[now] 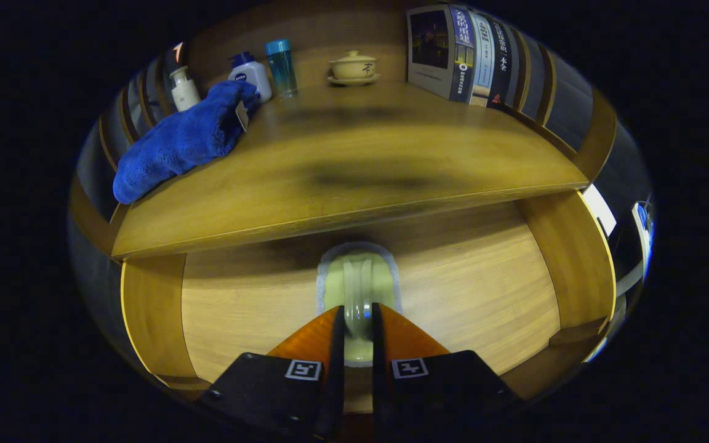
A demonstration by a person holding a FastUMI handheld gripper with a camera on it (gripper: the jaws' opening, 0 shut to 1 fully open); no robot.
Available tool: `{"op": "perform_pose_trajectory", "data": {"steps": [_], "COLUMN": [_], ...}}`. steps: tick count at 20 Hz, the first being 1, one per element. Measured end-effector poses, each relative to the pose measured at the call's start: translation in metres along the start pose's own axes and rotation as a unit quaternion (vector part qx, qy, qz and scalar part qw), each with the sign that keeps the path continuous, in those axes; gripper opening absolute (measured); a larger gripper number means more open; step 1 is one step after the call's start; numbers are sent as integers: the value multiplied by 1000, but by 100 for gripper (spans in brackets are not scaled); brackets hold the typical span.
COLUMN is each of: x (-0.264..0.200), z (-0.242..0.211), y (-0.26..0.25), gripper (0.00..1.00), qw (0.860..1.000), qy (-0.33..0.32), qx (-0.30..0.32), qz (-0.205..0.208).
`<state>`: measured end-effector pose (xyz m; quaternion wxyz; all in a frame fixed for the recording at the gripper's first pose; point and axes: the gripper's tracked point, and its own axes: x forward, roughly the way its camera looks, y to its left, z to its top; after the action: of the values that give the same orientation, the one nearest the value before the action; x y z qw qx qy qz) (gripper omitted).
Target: Pull open the drawer, take out the items inside it, and place them on the countertop above the cabinet.
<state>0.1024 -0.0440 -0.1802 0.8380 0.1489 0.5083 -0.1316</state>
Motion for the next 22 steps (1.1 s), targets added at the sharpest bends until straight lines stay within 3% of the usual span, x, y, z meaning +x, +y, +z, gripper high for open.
{"op": "perform_pose_trajectory", "data": {"steps": [2,9,16,22], "x": [0,-23,-94,-165], "z": [0,-5,7,61], "y": [-1,-5,-10,-2], "gripper": [22,22,22,22], "qw": [1000,999,996,983], "qy": [-5,-20,-89,-182], "qx": [-11,-30,-18,-11], "qz": [-6,-20,-25,-9]}}
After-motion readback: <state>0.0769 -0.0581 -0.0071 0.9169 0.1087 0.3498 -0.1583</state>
